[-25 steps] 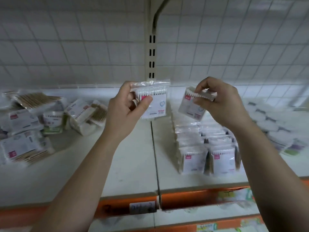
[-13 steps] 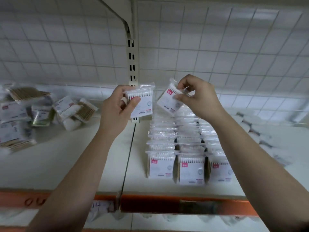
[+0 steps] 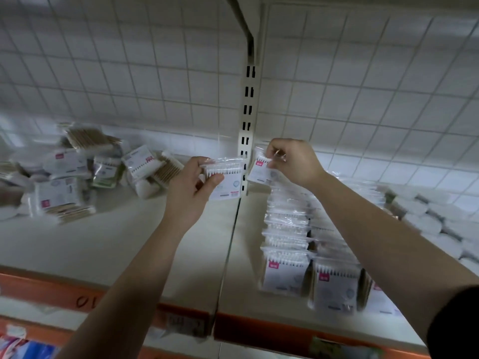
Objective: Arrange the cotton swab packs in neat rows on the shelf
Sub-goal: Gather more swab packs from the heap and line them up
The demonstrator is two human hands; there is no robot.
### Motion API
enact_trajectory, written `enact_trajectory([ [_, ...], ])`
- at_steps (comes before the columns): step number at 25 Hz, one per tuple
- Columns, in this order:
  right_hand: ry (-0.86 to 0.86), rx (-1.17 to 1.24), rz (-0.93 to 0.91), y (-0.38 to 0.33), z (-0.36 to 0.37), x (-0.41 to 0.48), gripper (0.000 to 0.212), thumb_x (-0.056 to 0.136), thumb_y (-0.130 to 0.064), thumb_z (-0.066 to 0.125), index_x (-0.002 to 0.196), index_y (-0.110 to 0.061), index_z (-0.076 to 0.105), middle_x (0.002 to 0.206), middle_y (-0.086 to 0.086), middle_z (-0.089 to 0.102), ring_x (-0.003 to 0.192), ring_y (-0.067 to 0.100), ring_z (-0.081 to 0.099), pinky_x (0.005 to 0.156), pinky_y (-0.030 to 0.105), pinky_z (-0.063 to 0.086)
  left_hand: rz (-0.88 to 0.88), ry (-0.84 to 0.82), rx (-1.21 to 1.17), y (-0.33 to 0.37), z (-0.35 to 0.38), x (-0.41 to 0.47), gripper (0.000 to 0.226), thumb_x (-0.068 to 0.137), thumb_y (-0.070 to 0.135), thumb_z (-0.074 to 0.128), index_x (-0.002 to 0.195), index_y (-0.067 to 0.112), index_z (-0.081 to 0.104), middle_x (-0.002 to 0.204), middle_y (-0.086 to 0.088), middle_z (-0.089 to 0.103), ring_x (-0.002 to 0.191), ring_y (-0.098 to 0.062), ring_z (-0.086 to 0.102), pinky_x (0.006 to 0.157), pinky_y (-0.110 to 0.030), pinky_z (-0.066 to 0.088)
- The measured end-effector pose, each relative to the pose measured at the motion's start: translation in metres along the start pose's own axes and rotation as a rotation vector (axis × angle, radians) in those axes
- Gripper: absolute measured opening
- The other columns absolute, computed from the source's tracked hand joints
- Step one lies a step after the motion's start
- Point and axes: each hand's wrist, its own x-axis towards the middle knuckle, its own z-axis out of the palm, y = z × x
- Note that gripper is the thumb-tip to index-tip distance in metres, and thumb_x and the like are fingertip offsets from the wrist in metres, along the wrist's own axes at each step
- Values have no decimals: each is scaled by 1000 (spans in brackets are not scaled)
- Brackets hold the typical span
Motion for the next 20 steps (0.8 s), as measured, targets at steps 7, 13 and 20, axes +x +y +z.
enact_trajectory([
  [7,-153,-180,43,-3,19,14,20,72,-6,75,75,-21,63,76,-11,62,79,13,62,70,24,44,25,-49,104,-12,6,0,29,83,41,63,105,23,59,61,14,57,55,-20,51,56,-34,43],
  [13,-273,-348,32,-1,33,13,14,74,-7,69,82,-18,66,84,-5,68,83,17,60,70,27,46,0,-147,119,-16,12,9,32,82,38,64,107,19,59,77,7,67,68,-17,63,60,-32,48],
  [20,-274,-366,73,-2,34,14,12,78,-8,66,82,-19,66,88,-2,67,86,19,58,67,24,38,1,-140,165,-18,22,17,28,79,19,76,104,14,64,72,10,57,61,-14,53,62,-25,42],
])
